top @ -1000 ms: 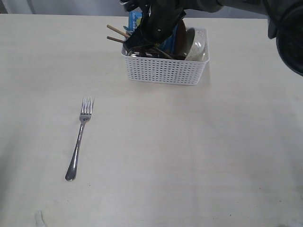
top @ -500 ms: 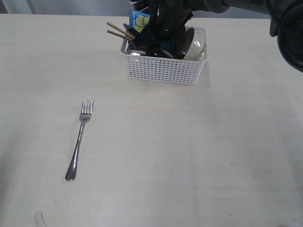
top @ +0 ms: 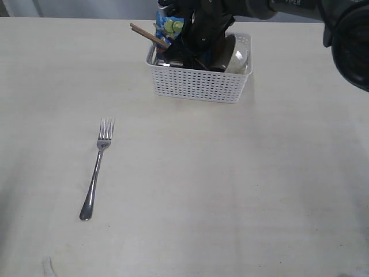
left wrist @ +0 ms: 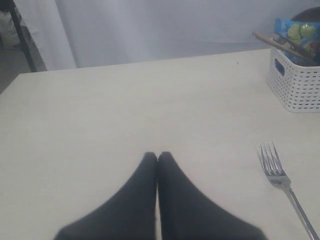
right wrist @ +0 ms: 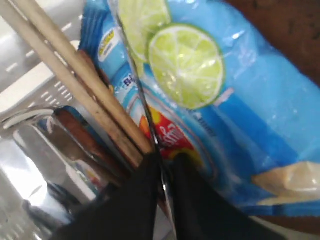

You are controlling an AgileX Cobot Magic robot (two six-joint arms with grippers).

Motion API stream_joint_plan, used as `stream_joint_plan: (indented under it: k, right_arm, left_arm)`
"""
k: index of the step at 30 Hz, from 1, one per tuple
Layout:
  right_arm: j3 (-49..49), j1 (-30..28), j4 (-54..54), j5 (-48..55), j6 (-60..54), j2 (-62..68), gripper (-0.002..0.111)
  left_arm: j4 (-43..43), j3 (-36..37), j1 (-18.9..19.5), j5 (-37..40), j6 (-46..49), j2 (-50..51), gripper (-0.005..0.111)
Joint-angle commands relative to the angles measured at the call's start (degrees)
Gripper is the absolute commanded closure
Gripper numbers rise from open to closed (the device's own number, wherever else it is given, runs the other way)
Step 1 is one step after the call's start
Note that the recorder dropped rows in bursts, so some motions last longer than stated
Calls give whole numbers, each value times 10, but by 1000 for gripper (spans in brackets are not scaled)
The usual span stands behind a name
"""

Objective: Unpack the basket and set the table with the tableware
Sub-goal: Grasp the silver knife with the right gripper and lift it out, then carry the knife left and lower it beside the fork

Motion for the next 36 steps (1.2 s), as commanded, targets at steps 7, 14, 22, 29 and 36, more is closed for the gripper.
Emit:
stream_joint_plan:
  k: [7, 14, 22, 29, 36]
  right_arm:
    - [7, -4, 38, 20, -31, -34, 109]
    - [7, -4, 80, 24, -62, -89, 109]
    - [7, -4, 84, 50, -61, -133, 109]
    - [7, -4, 150, 90, -63, -183, 109]
    - [11, -4, 233, 164, -41, -223, 109]
  left_arm:
    - [-1, 1, -3, 0, -1, -1, 107]
    - [-1, 1, -3, 0, -1, -1, 107]
    - [-1, 1, -3, 0, -1, -1, 107]
    - [-1, 1, -3, 0, -1, -1, 107]
    - [-1, 1, -3, 0, -1, -1, 107]
